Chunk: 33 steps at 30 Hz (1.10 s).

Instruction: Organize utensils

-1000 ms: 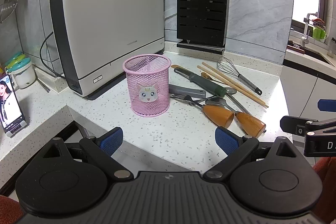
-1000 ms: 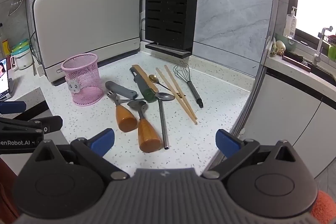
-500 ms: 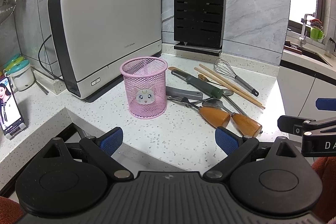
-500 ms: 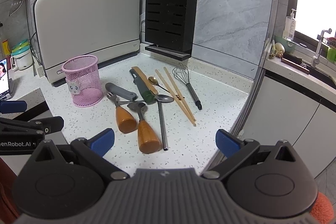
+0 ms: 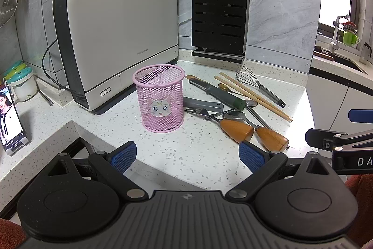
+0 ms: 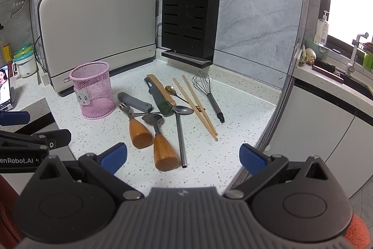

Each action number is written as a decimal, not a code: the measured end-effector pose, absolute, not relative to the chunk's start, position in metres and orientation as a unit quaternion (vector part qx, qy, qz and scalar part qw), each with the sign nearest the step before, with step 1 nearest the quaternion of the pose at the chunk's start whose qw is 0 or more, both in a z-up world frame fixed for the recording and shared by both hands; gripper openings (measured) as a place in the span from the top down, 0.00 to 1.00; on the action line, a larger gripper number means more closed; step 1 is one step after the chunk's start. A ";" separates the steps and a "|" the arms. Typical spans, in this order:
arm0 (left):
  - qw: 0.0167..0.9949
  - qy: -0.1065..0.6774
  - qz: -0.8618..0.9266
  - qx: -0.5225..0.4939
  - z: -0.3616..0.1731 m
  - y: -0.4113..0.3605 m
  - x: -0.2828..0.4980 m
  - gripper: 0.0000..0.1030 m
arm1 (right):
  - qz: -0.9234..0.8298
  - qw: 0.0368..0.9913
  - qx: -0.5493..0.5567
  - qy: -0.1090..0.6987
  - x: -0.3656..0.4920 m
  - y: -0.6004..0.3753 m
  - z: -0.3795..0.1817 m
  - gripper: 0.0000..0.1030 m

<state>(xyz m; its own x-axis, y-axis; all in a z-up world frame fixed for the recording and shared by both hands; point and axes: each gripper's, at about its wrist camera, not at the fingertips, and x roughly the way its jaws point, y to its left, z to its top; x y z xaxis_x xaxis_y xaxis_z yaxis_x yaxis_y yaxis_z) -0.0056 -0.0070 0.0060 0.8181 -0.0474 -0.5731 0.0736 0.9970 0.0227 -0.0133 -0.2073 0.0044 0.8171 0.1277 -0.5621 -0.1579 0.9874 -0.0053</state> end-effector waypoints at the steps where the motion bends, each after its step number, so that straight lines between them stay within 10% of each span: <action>1: 0.953 0.300 -0.032 0.022 0.006 -0.007 -0.006 0.00 | 0.075 0.953 -0.026 0.293 -0.014 -0.208 0.004 0.03; 33: 0.954 0.299 -0.032 0.021 0.008 -0.007 -0.008 0.00 | 0.075 0.952 -0.025 0.296 -0.015 -0.207 0.003 0.03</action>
